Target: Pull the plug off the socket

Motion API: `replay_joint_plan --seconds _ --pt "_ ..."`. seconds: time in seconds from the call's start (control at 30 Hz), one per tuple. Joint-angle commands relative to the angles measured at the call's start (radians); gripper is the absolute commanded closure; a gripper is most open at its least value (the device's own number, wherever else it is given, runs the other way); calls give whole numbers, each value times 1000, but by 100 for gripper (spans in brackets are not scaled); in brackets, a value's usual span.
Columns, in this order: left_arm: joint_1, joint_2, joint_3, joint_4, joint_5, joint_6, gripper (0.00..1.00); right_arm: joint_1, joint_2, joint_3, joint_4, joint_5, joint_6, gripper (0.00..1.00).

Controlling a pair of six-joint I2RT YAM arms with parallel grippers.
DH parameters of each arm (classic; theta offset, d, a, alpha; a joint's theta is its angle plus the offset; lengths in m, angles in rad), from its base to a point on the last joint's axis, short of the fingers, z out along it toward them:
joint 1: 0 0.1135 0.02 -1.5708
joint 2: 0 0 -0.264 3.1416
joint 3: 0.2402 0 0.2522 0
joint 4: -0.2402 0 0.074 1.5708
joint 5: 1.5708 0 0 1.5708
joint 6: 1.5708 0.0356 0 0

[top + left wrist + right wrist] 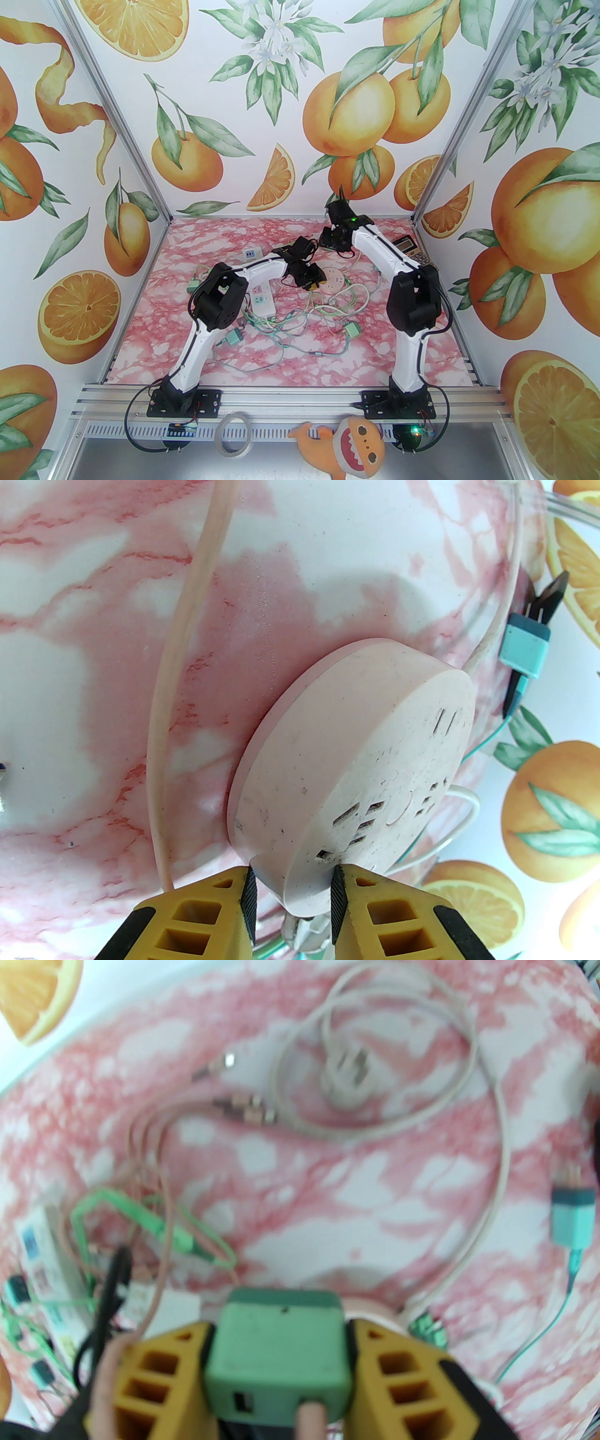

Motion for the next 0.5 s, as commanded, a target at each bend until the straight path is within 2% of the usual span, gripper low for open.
replay_joint_plan --seconds 0.0,0.23,0.33,0.47 --pt "-18 76 -47 -130 -149 33 65 -24 31 35 -29 -37 -28 63" --pt "-4 -38 -12 -133 -204 92 53 -64 76 24 -12 -101 -31 61" --pt "6 -94 -6 -126 -217 124 41 -73 92 6 7 -119 -31 61" --pt "16 -169 -5 -112 -239 176 31 -86 118 -10 25 -157 -21 60"
